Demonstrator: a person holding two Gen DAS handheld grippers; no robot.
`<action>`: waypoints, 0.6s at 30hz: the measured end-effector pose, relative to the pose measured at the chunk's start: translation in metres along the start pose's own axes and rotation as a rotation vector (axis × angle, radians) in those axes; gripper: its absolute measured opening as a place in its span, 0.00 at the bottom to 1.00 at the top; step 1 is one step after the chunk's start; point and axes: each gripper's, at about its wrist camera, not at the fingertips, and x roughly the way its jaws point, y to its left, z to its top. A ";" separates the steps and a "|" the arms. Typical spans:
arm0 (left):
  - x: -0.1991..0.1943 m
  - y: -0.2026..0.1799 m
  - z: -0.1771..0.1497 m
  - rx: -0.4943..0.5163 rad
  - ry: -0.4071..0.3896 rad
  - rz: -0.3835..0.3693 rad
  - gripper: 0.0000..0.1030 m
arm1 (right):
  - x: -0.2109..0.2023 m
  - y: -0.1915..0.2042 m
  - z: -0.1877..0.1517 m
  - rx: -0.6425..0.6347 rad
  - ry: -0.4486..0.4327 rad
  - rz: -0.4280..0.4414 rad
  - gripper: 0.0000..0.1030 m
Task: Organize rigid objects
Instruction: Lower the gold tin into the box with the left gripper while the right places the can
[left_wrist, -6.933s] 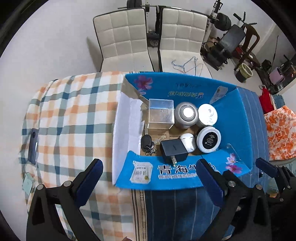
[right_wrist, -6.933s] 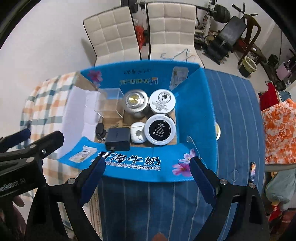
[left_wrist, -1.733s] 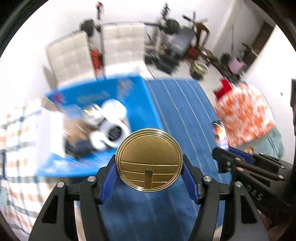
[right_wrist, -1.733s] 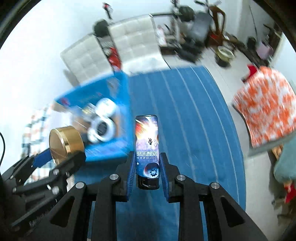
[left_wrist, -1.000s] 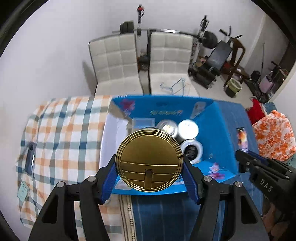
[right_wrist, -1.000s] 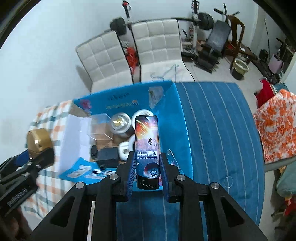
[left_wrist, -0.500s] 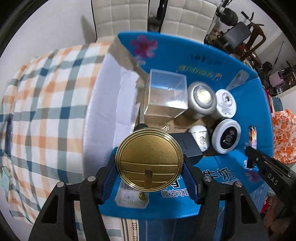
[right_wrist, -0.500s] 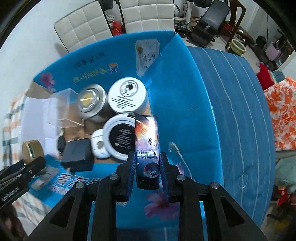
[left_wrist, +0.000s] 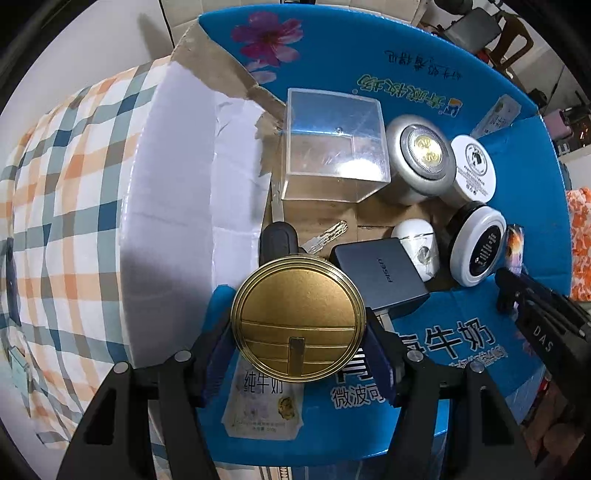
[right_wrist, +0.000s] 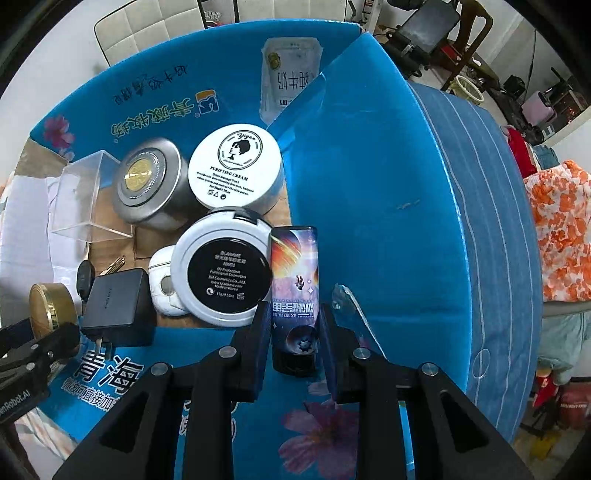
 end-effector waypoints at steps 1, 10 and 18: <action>-0.001 0.000 -0.001 0.000 0.000 0.000 0.61 | 0.001 0.000 0.000 0.002 0.004 -0.004 0.27; 0.007 0.004 0.016 -0.018 0.075 -0.023 0.70 | 0.009 -0.008 0.005 0.027 0.060 -0.012 0.36; -0.009 0.009 0.009 -0.037 0.038 -0.014 0.95 | -0.014 0.002 0.004 0.004 0.012 0.002 0.86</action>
